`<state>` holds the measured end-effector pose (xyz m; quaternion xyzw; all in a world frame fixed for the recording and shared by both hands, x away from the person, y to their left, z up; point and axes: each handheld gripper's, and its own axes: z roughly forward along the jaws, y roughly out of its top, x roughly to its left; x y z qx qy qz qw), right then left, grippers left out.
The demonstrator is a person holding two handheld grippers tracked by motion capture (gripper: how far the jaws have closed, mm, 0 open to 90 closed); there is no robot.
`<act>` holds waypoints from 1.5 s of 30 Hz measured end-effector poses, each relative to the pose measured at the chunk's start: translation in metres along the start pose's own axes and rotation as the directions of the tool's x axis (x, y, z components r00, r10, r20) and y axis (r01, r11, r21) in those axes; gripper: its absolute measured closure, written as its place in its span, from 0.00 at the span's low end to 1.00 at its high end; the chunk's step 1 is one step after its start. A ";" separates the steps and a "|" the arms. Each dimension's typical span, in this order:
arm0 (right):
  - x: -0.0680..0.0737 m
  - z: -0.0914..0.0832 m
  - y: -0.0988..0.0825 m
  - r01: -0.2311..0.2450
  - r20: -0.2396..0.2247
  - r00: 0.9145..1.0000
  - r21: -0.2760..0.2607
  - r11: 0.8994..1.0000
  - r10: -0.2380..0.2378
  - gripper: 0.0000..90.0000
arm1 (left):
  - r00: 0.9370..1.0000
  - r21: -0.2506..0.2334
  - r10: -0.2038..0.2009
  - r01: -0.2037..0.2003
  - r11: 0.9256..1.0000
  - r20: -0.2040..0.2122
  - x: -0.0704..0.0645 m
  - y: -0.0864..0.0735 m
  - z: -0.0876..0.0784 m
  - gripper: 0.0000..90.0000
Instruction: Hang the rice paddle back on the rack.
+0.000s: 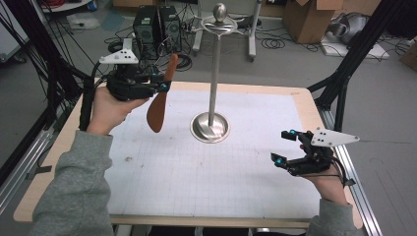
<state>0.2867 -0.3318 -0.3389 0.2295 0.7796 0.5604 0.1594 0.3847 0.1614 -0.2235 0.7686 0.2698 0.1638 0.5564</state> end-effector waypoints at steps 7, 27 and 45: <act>-0.001 -0.001 0.000 -0.004 -0.001 1.000 -0.001 1.000 0.004 0.15 | 1.000 -0.002 0.013 -0.013 1.000 0.011 0.001 0.011 0.004 0.73; -0.004 -0.006 -0.003 -0.019 0.005 1.000 -0.007 1.000 0.019 0.15 | 0.999 -0.017 0.043 -0.043 0.999 0.012 0.001 0.041 0.009 0.73; -0.008 -0.010 -0.005 -0.034 0.013 0.999 -0.016 0.999 0.035 0.15 | 0.998 -0.054 0.054 -0.053 0.997 0.017 -0.003 0.062 0.010 0.73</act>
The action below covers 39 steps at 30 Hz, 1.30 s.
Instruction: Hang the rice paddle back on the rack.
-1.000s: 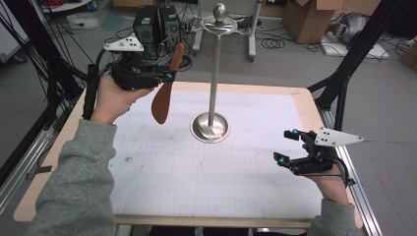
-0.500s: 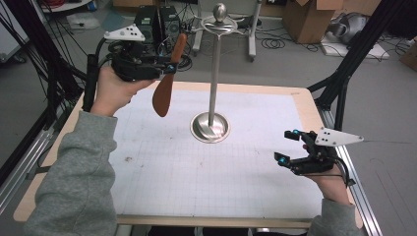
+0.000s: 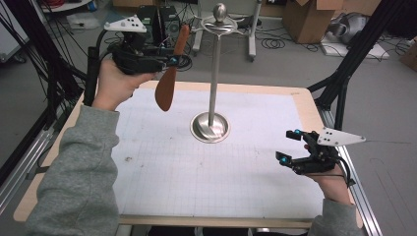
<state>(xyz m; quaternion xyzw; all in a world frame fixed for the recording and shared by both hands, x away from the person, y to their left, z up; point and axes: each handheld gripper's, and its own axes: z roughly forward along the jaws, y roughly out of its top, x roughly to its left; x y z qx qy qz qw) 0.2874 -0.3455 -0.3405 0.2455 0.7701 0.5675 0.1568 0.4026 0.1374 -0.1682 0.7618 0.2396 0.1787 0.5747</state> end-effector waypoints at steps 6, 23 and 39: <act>-0.001 -0.001 0.000 -0.002 0.002 1.000 -0.006 1.000 0.002 0.15 | 1.000 -0.014 -0.005 0.005 1.000 0.002 0.000 0.003 0.001 0.73; -0.002 -0.005 -0.001 -0.008 0.008 1.000 -0.013 1.000 0.009 0.15 | 1.000 -0.022 -0.005 0.005 1.000 0.010 0.002 0.008 0.011 0.73; -0.003 -0.006 -0.001 -0.008 0.008 1.000 -0.015 1.000 0.008 0.15 | 1.000 -0.006 0.002 -0.002 1.000 0.014 0.002 0.008 0.019 0.73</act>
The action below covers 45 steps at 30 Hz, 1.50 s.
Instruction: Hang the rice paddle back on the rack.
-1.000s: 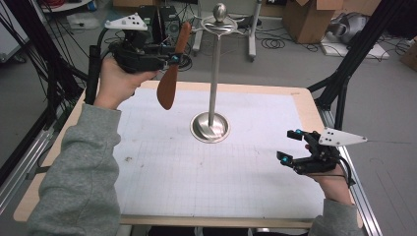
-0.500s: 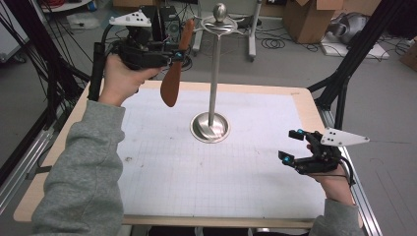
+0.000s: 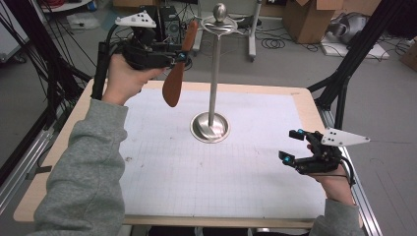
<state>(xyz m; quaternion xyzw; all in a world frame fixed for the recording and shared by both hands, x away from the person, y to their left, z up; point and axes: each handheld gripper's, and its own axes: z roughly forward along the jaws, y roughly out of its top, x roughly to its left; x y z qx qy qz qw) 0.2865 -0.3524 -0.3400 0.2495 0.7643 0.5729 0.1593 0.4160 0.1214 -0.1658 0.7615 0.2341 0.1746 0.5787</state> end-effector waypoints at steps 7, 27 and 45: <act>-0.001 -0.001 0.000 -0.001 0.002 1.000 -0.002 1.000 0.001 0.15 | 1.000 0.003 0.000 0.000 1.000 0.008 -0.001 0.000 0.005 0.73; -0.001 0.000 0.000 -0.001 -0.001 1.000 -0.001 1.000 0.001 0.15 | 1.000 0.005 -0.004 0.004 1.000 0.009 -0.003 -0.003 0.015 0.73; -0.001 -0.001 0.000 -0.001 0.002 1.000 -0.001 1.000 0.001 0.16 | 1.000 -0.002 -0.017 0.017 1.000 0.005 -0.004 -0.005 0.026 0.72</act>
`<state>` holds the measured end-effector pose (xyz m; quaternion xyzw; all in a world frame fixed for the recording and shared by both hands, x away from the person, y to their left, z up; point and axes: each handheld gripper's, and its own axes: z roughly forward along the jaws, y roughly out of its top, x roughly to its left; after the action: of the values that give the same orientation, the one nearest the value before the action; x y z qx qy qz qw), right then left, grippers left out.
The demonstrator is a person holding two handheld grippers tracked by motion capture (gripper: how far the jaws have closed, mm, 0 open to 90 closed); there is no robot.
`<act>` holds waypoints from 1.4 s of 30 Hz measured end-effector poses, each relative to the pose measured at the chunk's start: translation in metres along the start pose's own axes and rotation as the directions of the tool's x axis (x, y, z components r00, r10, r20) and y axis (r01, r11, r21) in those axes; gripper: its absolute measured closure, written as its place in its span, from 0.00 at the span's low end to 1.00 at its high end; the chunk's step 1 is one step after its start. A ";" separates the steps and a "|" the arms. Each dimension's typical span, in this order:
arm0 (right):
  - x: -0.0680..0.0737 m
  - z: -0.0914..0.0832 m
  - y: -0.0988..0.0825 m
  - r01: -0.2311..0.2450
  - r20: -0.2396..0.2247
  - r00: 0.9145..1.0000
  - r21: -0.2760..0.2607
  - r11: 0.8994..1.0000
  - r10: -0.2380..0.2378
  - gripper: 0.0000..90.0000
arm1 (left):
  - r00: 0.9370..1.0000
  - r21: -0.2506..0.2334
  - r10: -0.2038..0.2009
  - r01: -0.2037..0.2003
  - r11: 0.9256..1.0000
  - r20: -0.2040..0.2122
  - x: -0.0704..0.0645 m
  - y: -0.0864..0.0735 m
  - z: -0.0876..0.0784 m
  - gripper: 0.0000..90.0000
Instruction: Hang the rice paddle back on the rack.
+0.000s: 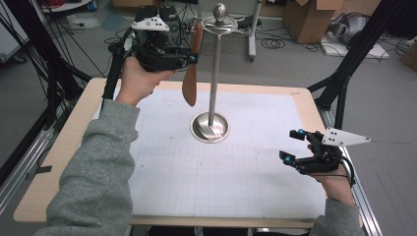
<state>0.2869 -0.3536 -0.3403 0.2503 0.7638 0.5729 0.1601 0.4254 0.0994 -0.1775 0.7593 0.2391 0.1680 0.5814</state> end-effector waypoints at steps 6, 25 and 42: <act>0.000 0.000 0.000 0.000 0.000 1.000 0.000 1.000 0.000 0.15 | 1.000 -0.001 -0.001 0.001 1.000 -0.004 0.000 0.000 0.001 0.72; 0.000 0.002 0.000 0.005 -0.002 1.000 0.005 1.000 -0.005 0.16 | 1.000 -0.003 0.003 -0.003 1.000 -0.012 -0.002 -0.002 0.006 0.71; 0.001 0.003 0.000 0.007 -0.004 1.000 0.009 1.000 -0.007 0.15 | 0.998 -0.073 0.063 -0.063 0.995 -0.005 -0.002 -0.008 0.004 0.23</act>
<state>0.2875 -0.3502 -0.3408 0.2474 0.7674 0.5696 0.1595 0.4242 0.0963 -0.1863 0.7444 0.2096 0.1959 0.6030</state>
